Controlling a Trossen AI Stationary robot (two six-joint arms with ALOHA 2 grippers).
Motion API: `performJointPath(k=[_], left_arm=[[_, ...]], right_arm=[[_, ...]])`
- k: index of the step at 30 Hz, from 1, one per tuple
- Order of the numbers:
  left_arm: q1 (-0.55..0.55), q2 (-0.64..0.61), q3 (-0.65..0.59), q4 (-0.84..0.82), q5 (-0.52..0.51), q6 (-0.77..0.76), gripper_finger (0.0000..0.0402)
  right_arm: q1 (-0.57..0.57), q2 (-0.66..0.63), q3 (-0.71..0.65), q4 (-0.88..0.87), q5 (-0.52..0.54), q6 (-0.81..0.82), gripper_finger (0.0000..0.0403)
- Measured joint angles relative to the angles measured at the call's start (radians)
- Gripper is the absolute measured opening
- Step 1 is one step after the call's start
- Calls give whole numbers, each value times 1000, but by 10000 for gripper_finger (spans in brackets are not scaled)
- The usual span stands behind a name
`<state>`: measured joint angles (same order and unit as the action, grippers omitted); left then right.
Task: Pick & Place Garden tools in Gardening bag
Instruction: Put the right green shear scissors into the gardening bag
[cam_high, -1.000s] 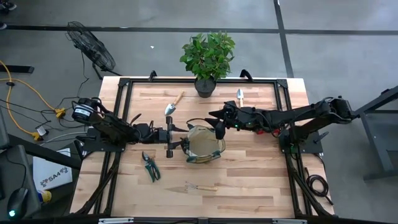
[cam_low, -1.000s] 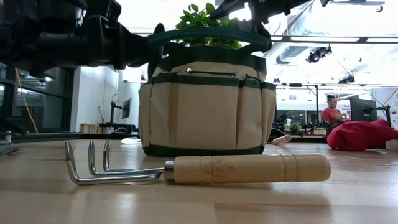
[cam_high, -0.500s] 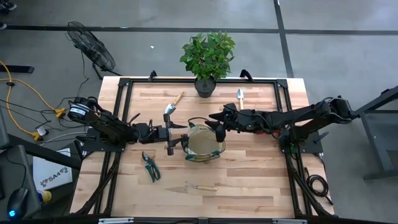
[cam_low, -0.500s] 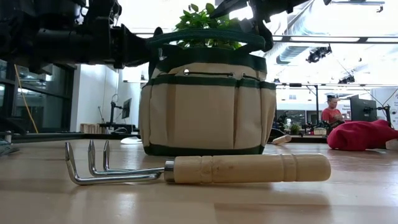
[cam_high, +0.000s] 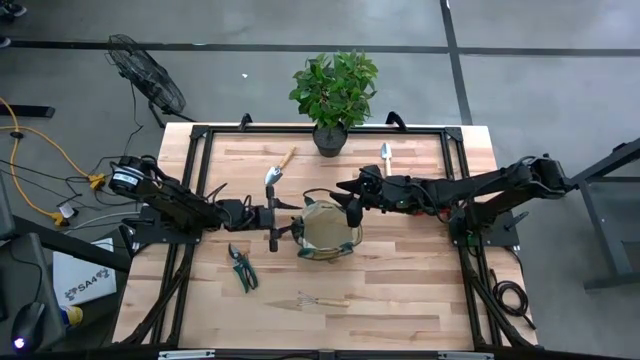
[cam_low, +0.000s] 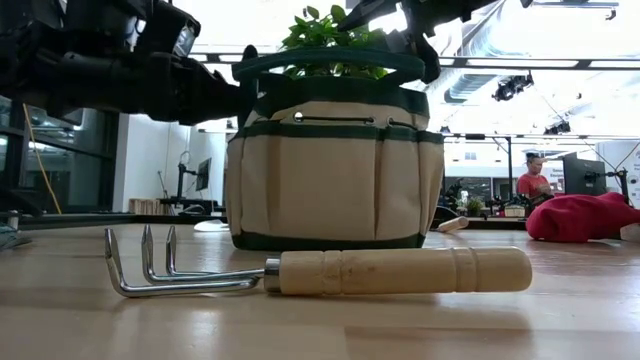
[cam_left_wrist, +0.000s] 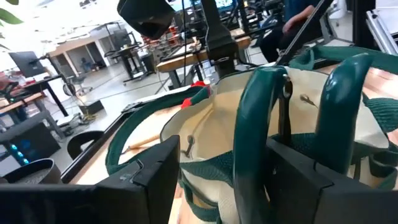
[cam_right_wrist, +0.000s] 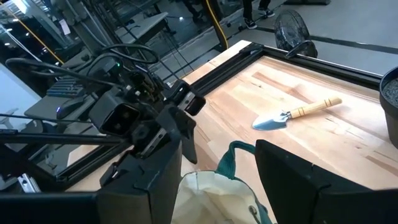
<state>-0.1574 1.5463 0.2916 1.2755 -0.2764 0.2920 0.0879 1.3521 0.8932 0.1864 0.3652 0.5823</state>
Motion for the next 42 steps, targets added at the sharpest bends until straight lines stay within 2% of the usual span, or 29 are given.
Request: performJointPath(k=[5, 12, 17, 29, 36, 42], left_arm=[[0, -3, 0, 7, 0, 2, 204], [0, -73, 0, -36, -4, 37, 204], [0, -141, 0, -134, 9, 44, 202], [0, -302, 0, -391, 6, 44, 162], [0, -415, 0, -527, 6, 44, 161], [0, -516, 0, -724, 6, 16, 161]], right_arm=[[0, 0, 0, -3, -1, 0, 197], [0, 0, 0, -4, -1, 0, 197], [0, 0, 0, -4, -1, 0, 197], [0, 0, 0, -4, -1, 0, 197], [0, 0, 0, -4, -1, 0, 197], [0, 0, 0, -4, -1, 0, 197]])
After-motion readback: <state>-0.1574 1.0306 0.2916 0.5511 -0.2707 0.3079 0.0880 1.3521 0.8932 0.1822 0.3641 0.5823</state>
